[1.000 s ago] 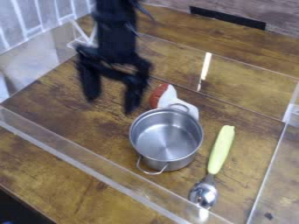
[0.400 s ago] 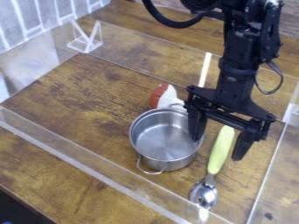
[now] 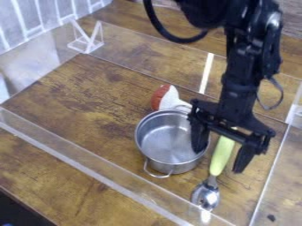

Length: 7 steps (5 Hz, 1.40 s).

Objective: Move the green spoon to the left side of the table

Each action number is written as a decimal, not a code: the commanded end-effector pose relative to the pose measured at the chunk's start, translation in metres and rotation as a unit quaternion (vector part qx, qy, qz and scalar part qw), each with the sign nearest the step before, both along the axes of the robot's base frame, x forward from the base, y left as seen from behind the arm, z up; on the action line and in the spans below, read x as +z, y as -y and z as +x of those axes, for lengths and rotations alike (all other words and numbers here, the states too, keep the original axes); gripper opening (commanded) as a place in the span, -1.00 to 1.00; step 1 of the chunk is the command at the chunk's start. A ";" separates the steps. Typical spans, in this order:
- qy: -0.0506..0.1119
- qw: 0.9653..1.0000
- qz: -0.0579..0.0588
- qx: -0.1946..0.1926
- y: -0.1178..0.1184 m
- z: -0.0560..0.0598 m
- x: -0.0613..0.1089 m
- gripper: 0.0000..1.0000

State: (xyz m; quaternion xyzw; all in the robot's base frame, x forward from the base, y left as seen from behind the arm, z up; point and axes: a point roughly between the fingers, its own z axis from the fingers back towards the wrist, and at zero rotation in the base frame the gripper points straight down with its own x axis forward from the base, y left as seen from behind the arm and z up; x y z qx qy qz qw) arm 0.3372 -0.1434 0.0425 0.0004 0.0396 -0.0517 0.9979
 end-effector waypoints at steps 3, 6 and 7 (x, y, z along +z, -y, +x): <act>0.037 0.999 -0.013 0.013 -0.013 0.033 0.008 1.00; 0.034 0.999 -0.011 0.020 0.004 0.022 0.009 1.00; 0.033 0.999 -0.011 0.008 0.005 0.020 0.010 1.00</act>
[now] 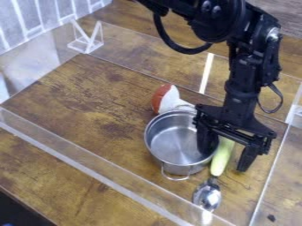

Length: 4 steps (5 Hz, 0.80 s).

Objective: Move the green spoon to the left side of the table

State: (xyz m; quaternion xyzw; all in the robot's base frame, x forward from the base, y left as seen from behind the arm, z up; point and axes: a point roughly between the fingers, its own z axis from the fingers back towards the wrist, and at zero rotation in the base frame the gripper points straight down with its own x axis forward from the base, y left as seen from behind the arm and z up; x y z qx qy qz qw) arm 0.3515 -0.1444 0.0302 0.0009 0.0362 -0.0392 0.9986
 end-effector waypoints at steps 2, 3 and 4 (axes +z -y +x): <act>0.027 0.999 -0.006 -0.037 0.003 -0.001 0.025 1.00; 0.027 0.999 -0.006 -0.034 0.005 0.003 0.029 1.00; 0.027 0.999 -0.006 -0.032 0.008 0.007 0.031 1.00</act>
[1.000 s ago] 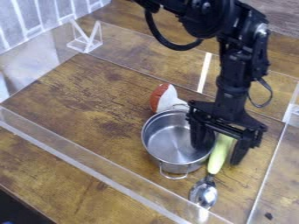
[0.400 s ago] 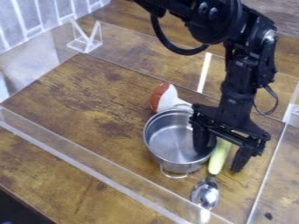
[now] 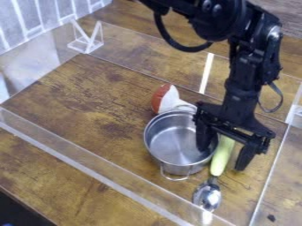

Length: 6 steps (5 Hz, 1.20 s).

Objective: Move the green spoon to the left side of the table

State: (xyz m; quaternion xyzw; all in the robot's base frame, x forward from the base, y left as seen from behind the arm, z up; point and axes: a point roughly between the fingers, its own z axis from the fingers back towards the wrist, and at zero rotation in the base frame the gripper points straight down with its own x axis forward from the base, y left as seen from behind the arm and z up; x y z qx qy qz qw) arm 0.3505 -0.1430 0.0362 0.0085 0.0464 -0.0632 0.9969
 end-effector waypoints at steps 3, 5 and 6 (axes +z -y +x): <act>0.030 0.999 -0.016 -0.026 -0.001 0.019 0.020 -1.00; 0.029 0.999 -0.016 -0.039 -0.001 0.007 0.031 -1.00; 0.027 0.999 -0.016 -0.039 -0.005 0.011 0.038 -1.00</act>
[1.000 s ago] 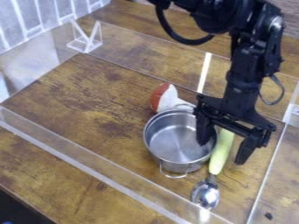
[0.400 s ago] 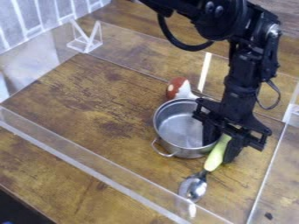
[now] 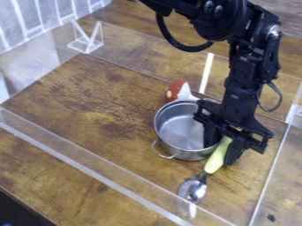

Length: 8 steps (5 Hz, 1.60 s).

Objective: Move the green spoon to the left side of the table

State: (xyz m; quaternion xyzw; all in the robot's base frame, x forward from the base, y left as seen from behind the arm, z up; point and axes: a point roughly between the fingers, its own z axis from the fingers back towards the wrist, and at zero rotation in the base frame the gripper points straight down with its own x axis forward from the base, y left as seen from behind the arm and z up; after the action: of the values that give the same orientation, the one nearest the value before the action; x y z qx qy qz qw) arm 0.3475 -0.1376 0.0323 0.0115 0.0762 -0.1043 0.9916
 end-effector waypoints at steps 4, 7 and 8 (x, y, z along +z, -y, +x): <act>0.053 0.996 -0.020 -0.068 -0.013 0.012 0.047 -1.00; 0.058 0.994 -0.020 -0.094 -0.033 0.003 0.054 -1.00; 0.063 0.994 -0.019 -0.091 -0.030 -0.002 0.059 -1.00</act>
State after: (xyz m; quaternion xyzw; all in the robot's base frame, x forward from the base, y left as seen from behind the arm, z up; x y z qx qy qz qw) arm 0.3390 -0.1053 0.0518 0.0103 0.0683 -0.1942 0.9785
